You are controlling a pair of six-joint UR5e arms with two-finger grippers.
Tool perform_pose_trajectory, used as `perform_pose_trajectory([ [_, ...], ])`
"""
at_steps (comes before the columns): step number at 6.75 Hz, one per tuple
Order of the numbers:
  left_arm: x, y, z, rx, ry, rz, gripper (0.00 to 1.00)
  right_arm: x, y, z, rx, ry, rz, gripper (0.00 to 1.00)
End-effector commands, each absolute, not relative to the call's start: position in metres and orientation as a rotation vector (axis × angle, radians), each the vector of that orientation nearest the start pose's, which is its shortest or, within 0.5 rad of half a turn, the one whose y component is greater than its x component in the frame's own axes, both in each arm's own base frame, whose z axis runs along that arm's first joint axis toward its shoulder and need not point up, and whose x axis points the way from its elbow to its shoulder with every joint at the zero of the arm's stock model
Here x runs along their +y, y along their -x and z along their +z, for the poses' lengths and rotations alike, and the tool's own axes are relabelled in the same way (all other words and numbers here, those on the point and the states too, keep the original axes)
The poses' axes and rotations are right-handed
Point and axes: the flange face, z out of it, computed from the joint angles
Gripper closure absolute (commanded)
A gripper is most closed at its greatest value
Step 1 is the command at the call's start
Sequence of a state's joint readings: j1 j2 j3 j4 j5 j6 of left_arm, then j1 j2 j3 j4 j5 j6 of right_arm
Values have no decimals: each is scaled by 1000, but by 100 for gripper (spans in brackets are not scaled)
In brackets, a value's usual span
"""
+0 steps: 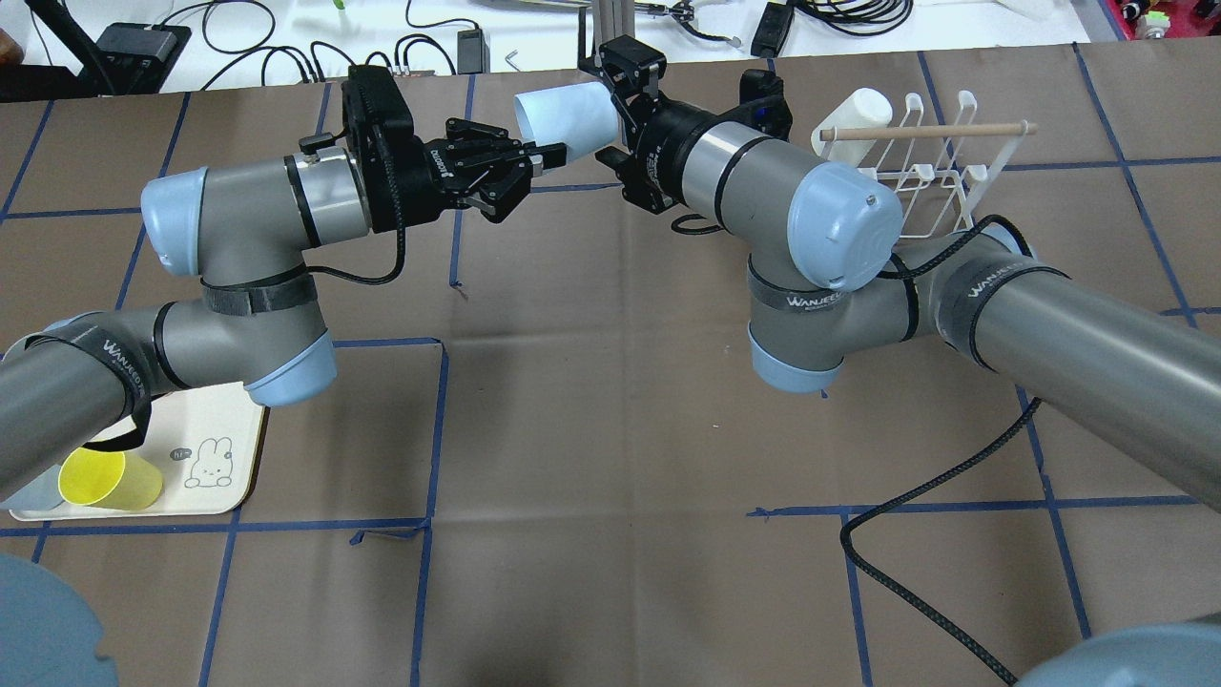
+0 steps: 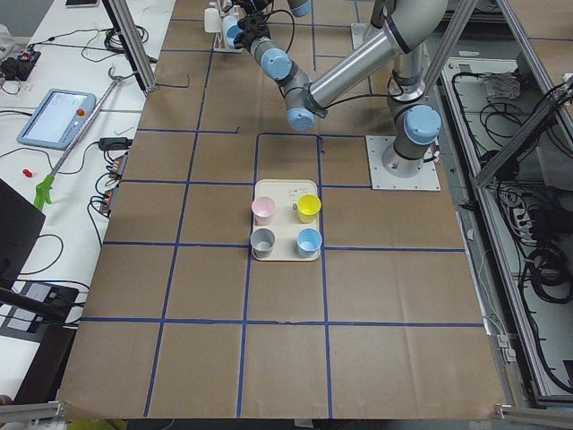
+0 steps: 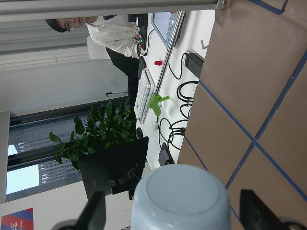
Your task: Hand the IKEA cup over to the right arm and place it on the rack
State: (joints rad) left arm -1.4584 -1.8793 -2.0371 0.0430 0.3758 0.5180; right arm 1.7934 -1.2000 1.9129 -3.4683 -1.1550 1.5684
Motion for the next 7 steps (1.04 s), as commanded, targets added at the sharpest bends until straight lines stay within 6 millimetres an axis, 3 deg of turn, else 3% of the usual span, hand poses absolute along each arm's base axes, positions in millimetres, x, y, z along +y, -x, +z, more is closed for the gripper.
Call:
perform_pose_trajectory([
  [1, -526, 167, 343, -1770, 959, 1223, 99, -526, -300, 359, 1684, -984, -494, 4],
  [6, -526, 167, 343, -1769, 960, 1225, 99, -530, -302, 351, 1692, -988, -487, 11],
  [7, -526, 167, 344, -1768, 961, 1226, 96, -530, -303, 351, 1695, -983, -487, 33],
])
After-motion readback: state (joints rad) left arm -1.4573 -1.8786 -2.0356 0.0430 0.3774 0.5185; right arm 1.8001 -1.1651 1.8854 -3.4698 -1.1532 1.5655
